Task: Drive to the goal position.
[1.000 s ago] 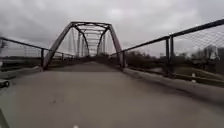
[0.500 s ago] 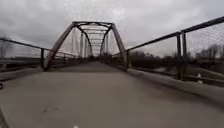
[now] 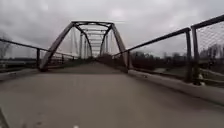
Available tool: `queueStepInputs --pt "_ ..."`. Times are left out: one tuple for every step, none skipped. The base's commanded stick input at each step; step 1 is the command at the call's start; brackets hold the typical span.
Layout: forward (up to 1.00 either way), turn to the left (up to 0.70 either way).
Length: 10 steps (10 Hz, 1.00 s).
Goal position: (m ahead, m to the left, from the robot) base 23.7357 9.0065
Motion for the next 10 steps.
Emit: queueStepInputs --pt "0.70 0.00" --pt "0.70 0.00" --pt "0.70 0.08" --pt "0.70 0.35" --pt "0.70 0.35" --pt "0.70 0.13" --pt "0.70 0.00" --pt "0.70 0.00" --pt "0.70 0.00" --pt "0.70 0.00"
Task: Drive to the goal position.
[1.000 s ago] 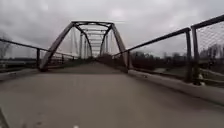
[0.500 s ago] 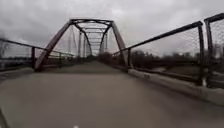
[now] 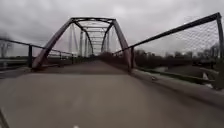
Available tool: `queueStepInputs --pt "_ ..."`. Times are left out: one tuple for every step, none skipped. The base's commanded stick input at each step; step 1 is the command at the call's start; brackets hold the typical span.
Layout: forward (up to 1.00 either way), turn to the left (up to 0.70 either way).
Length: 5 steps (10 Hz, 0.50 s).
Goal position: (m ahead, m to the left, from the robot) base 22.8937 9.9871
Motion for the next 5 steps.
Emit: queueStepInputs --pt "0.70 0.00" --pt "0.70 0.00" --pt "0.70 0.00" --pt "0.70 0.00" --pt "0.70 0.00"
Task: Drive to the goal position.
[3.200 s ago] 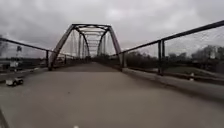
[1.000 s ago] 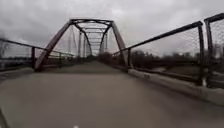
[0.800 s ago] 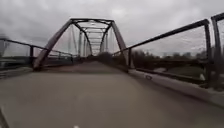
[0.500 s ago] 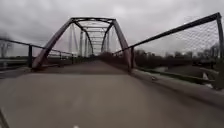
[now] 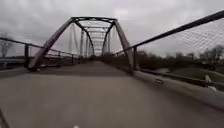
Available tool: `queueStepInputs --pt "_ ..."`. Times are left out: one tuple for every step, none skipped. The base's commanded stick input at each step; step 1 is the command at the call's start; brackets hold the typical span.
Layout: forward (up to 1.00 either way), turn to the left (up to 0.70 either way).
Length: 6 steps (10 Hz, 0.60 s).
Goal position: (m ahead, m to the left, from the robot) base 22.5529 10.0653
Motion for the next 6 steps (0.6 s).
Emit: queueStepInputs --pt "0.70 0.00" --pt "0.70 0.00" --pt "0.70 0.02" --pt "0.70 0.35" --pt "0.70 0.35" --pt "0.70 0.35"
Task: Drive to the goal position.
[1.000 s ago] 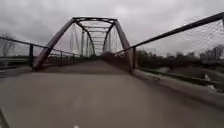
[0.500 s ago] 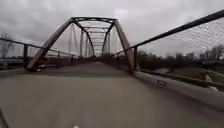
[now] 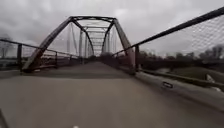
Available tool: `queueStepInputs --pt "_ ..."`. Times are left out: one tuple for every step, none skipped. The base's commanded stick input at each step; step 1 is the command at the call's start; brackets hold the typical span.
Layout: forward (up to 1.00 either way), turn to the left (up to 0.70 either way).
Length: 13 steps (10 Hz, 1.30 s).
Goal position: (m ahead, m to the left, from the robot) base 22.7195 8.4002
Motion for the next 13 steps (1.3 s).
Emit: queueStepInputs --pt "0.70 0.08" --pt "0.70 0.00" --pt "0.70 0.00" --pt "0.70 0.00" --pt "0.70 0.00" --pt "0.70 0.00" --pt "0.70 0.00" --pt "0.70 0.00" --pt "0.70 0.18" --pt "0.70 0.11" --pt "0.70 0.00" --pt "0.70 0.00" --pt "0.70 0.00"
